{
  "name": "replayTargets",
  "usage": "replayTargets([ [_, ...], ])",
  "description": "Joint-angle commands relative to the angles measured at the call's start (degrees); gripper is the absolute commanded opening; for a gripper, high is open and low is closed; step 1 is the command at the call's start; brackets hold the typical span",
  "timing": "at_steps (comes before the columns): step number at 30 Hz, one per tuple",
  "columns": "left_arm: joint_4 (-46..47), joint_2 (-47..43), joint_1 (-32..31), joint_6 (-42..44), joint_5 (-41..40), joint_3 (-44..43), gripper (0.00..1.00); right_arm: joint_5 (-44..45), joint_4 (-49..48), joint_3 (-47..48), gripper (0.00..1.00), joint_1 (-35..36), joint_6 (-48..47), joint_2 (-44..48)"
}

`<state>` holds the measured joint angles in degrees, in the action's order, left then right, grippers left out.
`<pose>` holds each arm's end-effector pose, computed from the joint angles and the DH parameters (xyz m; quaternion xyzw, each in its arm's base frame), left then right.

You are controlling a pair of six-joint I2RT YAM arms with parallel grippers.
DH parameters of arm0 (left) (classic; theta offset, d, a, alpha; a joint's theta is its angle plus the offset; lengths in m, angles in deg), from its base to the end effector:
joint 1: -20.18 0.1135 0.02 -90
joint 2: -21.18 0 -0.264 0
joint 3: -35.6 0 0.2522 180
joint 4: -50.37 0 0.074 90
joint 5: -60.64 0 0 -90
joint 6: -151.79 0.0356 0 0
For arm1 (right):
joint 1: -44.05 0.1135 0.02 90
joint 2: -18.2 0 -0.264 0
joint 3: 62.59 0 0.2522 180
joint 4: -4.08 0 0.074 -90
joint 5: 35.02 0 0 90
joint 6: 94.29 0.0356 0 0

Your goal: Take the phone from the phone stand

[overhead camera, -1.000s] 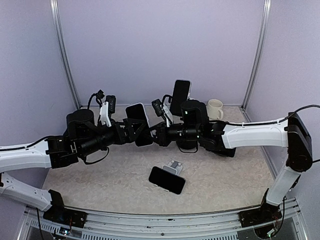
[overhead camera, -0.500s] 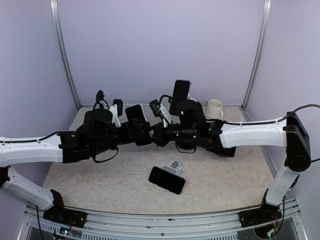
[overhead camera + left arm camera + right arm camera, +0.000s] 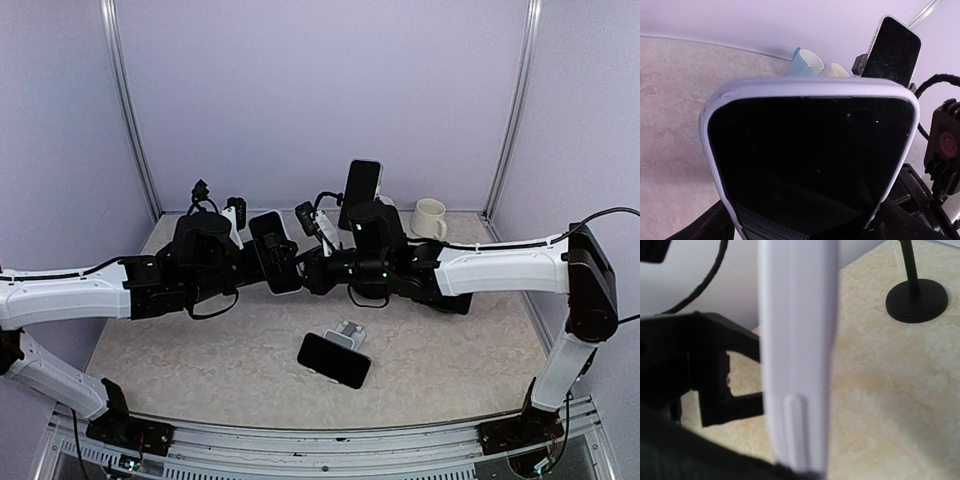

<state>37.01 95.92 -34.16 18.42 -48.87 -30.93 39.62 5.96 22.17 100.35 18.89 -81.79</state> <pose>0.1846 -0.2369 0.2926 -0.0169 0.8204 -0.3251 0.4701 0.2211 0.3486 0.2754 -0.3033 0.7415 0.4590 0.3840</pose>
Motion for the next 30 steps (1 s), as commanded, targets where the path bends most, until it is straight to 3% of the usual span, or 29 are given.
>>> replayTargets([
  [1,-1.6,1.3,1.4,-0.4,-0.1,-1.3,0.91,-1.0,-4.0,2.6,0.00,1.3,-1.0,-0.1],
  [5,-2.5,2.3,1.9,-0.4,0.5,-1.7,0.87,-1.1,-4.3,3.0,0.00,1.4,-0.9,-0.7],
  [12,-4.2,0.3,4.9,1.4,1.8,-0.6,0.69,-1.2,-5.3,1.4,0.02,1.4,-1.1,-0.2],
  [17,-3.9,-1.8,6.9,2.7,5.1,1.4,0.53,-1.8,-6.0,1.3,0.33,1.3,-1.4,-0.9],
  [20,-5.6,-2.6,8.1,3.4,5.3,1.5,0.52,-3.0,-6.9,0.7,0.61,1.0,-0.8,-1.3],
  [22,-6.9,-3.9,9.8,4.0,5.9,2.0,0.51,-3.6,-7.4,0.1,0.74,0.9,-0.5,-1.2],
  [27,-13.1,-5.6,16.7,8.0,10.2,2.1,0.51,-4.5,-8.9,-2.5,0.94,0.4,-1.0,0.5],
  [30,-16.8,-5.7,21.4,11.7,14.2,2.3,0.50,-5.3,-10.2,-4.6,0.98,-0.4,-0.9,2.1],
])
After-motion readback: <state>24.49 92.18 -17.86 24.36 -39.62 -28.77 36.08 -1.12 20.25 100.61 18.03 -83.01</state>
